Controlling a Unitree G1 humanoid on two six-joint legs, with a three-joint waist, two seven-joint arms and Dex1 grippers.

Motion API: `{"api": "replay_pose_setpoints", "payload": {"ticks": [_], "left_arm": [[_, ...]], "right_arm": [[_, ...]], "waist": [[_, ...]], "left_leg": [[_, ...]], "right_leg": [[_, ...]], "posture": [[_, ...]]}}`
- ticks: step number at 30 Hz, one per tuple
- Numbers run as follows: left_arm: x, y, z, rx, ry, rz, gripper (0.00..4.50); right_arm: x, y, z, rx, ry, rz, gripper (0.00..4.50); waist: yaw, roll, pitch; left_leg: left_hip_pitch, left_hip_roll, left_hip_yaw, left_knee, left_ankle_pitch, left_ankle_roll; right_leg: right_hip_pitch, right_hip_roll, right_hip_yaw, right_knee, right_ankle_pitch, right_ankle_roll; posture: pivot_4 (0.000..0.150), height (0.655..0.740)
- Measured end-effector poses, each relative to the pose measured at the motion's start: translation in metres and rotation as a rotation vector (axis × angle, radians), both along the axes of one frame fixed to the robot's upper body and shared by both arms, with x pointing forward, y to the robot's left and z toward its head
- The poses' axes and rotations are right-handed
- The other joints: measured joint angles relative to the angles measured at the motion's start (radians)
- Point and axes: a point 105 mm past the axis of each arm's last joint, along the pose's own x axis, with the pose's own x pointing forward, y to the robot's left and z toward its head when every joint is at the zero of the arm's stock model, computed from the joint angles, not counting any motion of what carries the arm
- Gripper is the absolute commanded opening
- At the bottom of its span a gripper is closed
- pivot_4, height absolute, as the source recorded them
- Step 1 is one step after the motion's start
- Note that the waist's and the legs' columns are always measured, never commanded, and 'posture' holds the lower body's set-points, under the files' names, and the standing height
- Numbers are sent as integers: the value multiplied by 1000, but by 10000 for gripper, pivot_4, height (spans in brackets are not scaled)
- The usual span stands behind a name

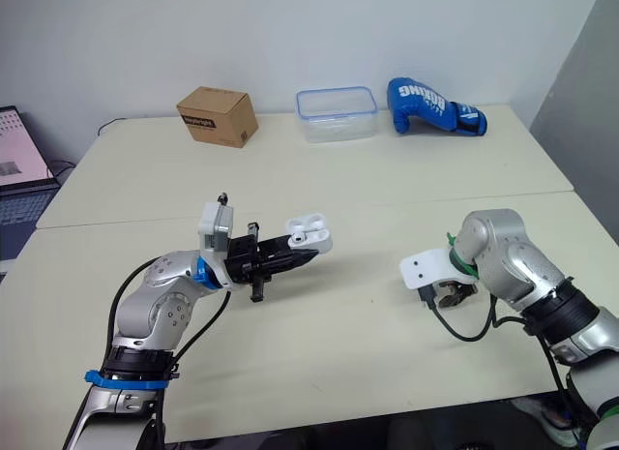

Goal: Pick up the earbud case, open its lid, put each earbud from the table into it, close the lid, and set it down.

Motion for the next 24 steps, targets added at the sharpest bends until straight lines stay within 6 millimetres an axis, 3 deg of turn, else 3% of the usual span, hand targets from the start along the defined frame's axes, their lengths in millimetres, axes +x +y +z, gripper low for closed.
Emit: {"api": "replay_pose_setpoints", "payload": {"ticks": [10,14,24], "left_arm": [[1,-2,-1,-9,3,-1,7527],[1,-2,-1,-9,3,-1,7527],[1,-2,-1,-9,3,0,7527]], "right_arm": [[2,6,2,-30,-20,46,29606],[1,6,1,-40,-13,64,21019],[2,7,0,-67,-18,95,21019]], "waist": [[1,0,0],[1,0,0],[1,0,0]], "left_leg": [[0,0,0,0,0,0],[0,0,0,0,0,0],[0,0,0,0,0,0]], "right_leg": [[0,0,0,0,0,0],[0,0,0,0,0,0],[0,0,0,0,0,0]], "posture": [[1500,7307],[1500,7307],[1500,7307]]}}
